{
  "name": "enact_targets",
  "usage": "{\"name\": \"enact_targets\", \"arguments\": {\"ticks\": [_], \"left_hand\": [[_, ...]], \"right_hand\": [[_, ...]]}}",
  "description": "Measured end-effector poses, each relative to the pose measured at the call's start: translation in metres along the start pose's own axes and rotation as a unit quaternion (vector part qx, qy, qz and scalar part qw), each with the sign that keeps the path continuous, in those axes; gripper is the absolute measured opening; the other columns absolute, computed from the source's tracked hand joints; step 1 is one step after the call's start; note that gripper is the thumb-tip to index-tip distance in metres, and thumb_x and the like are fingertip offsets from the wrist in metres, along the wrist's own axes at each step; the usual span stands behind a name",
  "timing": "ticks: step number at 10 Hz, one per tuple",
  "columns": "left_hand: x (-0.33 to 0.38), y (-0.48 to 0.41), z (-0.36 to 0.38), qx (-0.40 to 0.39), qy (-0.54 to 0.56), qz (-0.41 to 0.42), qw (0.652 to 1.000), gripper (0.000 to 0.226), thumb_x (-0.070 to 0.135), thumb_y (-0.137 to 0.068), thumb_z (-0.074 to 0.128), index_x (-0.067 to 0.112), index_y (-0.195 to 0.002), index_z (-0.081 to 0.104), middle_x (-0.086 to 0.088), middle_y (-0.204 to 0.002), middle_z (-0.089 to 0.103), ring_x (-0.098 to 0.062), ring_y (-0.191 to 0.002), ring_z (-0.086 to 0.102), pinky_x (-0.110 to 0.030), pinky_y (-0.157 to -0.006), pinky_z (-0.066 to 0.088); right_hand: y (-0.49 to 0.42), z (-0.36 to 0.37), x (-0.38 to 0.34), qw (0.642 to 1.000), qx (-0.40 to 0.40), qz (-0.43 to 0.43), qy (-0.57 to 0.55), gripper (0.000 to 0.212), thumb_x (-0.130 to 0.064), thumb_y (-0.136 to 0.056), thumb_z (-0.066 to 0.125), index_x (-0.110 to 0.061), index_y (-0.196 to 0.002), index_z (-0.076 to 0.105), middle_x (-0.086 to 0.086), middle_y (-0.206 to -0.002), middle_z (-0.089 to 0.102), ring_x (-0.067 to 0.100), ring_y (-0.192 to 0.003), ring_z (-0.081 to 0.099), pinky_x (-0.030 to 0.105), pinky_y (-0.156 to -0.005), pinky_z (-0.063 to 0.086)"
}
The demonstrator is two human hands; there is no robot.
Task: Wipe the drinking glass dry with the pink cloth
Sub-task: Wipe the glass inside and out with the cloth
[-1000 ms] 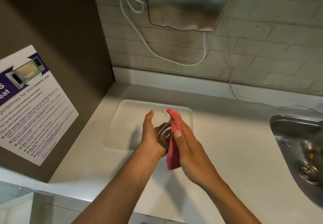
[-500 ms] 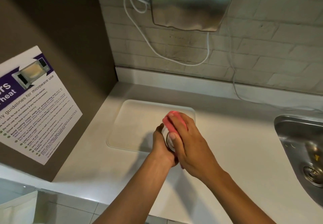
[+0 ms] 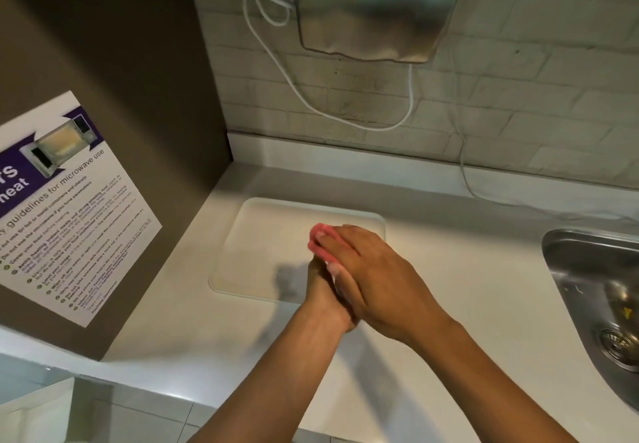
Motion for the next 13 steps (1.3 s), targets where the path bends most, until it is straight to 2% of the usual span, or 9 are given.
{"name": "enact_targets", "arguments": {"ticks": [2,3,6,8,9,10,11,12,13], "left_hand": [[0.020,0.003,0.007,0.020,0.009,-0.003,1.000,0.073,0.064,-0.096,0.052,0.007,-0.064,0.084,-0.016,-0.065,0.080,-0.032,-0.051,0.078,-0.035,-0.047,0.062],[0.022,0.006,0.006,0.030,-0.004,-0.004,1.000,0.065,0.060,-0.097,0.051,0.003,-0.090,0.079,-0.019,-0.071,0.080,-0.035,-0.060,0.080,-0.036,-0.052,0.062],[0.005,0.016,-0.003,0.089,-0.047,0.002,0.995,0.060,0.065,-0.098,0.049,0.012,-0.097,0.076,-0.018,-0.071,0.082,-0.037,-0.078,0.077,-0.043,-0.063,0.054],[0.033,0.008,-0.007,0.085,-0.079,0.042,0.992,0.058,0.056,-0.100,0.048,0.005,-0.095,0.075,-0.016,-0.071,0.081,-0.030,-0.057,0.080,-0.033,-0.058,0.056],[0.005,0.009,0.005,0.033,-0.049,0.045,0.997,0.050,0.052,-0.106,0.042,0.016,-0.128,0.068,0.002,-0.122,0.079,-0.015,-0.110,0.078,-0.025,-0.082,0.056],[-0.003,0.023,0.013,0.048,-0.150,0.060,0.986,0.058,0.052,-0.104,0.046,0.009,-0.139,0.066,-0.014,-0.112,0.084,-0.025,-0.097,0.083,-0.039,-0.086,0.060],[0.009,0.022,0.013,-0.001,-0.085,0.016,0.996,0.067,0.067,-0.093,0.055,0.006,-0.097,0.083,-0.020,-0.085,0.084,-0.036,-0.062,0.081,-0.044,-0.073,0.057],[0.022,0.006,0.015,-0.068,0.039,0.037,0.996,0.066,0.064,-0.093,0.057,0.005,-0.089,0.088,-0.017,-0.091,0.085,-0.033,-0.070,0.083,-0.038,-0.068,0.060],[0.003,0.018,0.021,-0.149,0.097,0.026,0.984,0.043,0.035,-0.100,0.055,-0.001,-0.117,0.072,-0.019,-0.104,0.081,-0.034,-0.102,0.079,-0.036,-0.079,0.064]], "right_hand": [[0.019,0.012,0.006,0.979,0.037,0.089,-0.178,0.064,-0.058,-0.103,0.016,-0.039,-0.164,0.009,-0.019,-0.172,0.003,-0.006,-0.154,0.005,0.014,-0.123,0.017],[0.036,0.023,0.001,0.994,0.051,0.042,-0.090,0.065,-0.036,-0.109,0.035,-0.046,-0.161,-0.004,-0.017,-0.171,-0.016,0.011,-0.159,-0.004,0.022,-0.119,0.026],[0.012,0.011,0.010,0.972,0.029,0.142,-0.188,0.068,-0.058,-0.100,0.013,-0.034,-0.164,0.011,-0.018,-0.172,0.008,0.001,-0.156,0.010,0.028,-0.127,0.018],[0.037,0.022,-0.007,0.994,0.061,0.025,-0.087,0.066,-0.020,-0.109,0.045,-0.032,-0.163,0.011,-0.007,-0.174,-0.002,0.027,-0.160,0.004,0.044,-0.118,0.041],[0.026,0.014,-0.005,0.998,0.046,-0.036,0.009,0.053,-0.031,-0.111,0.034,-0.026,-0.163,0.022,-0.001,-0.172,0.019,0.026,-0.160,0.005,0.045,-0.127,0.024],[0.013,0.003,0.008,0.992,0.029,0.055,-0.114,0.056,-0.050,-0.108,0.016,-0.036,-0.162,0.021,-0.017,-0.170,0.016,0.004,-0.157,0.010,0.035,-0.128,0.019],[0.016,0.001,0.012,0.953,0.064,0.128,-0.266,0.055,-0.055,-0.107,0.018,-0.043,-0.160,0.025,-0.021,-0.167,0.026,-0.004,-0.152,0.022,0.025,-0.125,0.023],[0.026,0.013,-0.004,0.982,0.047,0.079,-0.167,0.053,-0.046,-0.107,0.026,-0.041,-0.160,0.019,-0.017,-0.171,0.013,0.008,-0.159,0.003,0.023,-0.125,0.011],[0.023,0.009,-0.010,0.997,0.067,0.000,-0.034,0.047,-0.031,-0.108,0.038,-0.023,-0.154,0.047,-0.004,-0.160,0.045,0.020,-0.153,0.029,0.031,-0.126,0.023]]}}
Point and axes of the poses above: each hand's wrist, its own y-axis away from the middle knuckle, its own z-axis out of the palm, x = y × z, the point moved 6 cm from there along -y, towards the middle knuckle
